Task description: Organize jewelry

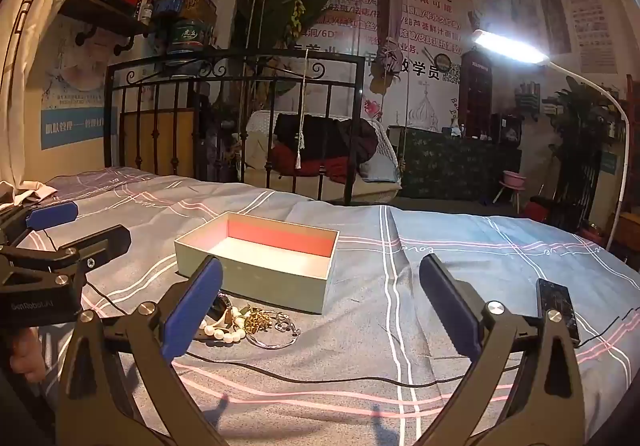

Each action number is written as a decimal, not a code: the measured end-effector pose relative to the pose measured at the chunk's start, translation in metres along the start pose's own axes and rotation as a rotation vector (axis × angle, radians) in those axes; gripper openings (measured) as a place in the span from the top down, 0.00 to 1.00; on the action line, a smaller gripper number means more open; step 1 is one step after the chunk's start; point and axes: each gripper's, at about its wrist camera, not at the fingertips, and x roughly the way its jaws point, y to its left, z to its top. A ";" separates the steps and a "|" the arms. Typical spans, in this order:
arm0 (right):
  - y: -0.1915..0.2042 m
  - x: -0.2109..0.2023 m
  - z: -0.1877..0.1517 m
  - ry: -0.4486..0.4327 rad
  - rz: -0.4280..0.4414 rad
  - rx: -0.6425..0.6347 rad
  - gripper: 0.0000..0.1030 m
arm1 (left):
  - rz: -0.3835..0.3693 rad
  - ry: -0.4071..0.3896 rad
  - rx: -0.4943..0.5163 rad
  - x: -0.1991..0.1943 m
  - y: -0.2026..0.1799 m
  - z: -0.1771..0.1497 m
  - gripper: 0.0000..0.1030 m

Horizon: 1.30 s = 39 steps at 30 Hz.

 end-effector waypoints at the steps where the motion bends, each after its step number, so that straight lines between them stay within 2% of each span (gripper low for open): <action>1: 0.000 0.000 0.000 0.002 0.001 0.002 0.06 | -0.003 0.003 -0.003 0.001 0.000 0.000 0.06; 14: -0.008 -0.002 0.003 0.006 0.003 0.018 0.06 | 0.001 -0.001 -0.020 -0.008 0.007 0.010 0.06; 16: -0.009 -0.002 0.004 0.008 0.006 0.017 0.06 | 0.010 -0.001 -0.019 -0.002 0.006 -0.002 0.06; 39: 0.003 -0.003 -0.003 0.002 -0.002 0.013 0.06 | 0.004 0.014 -0.026 0.003 0.007 -0.008 0.06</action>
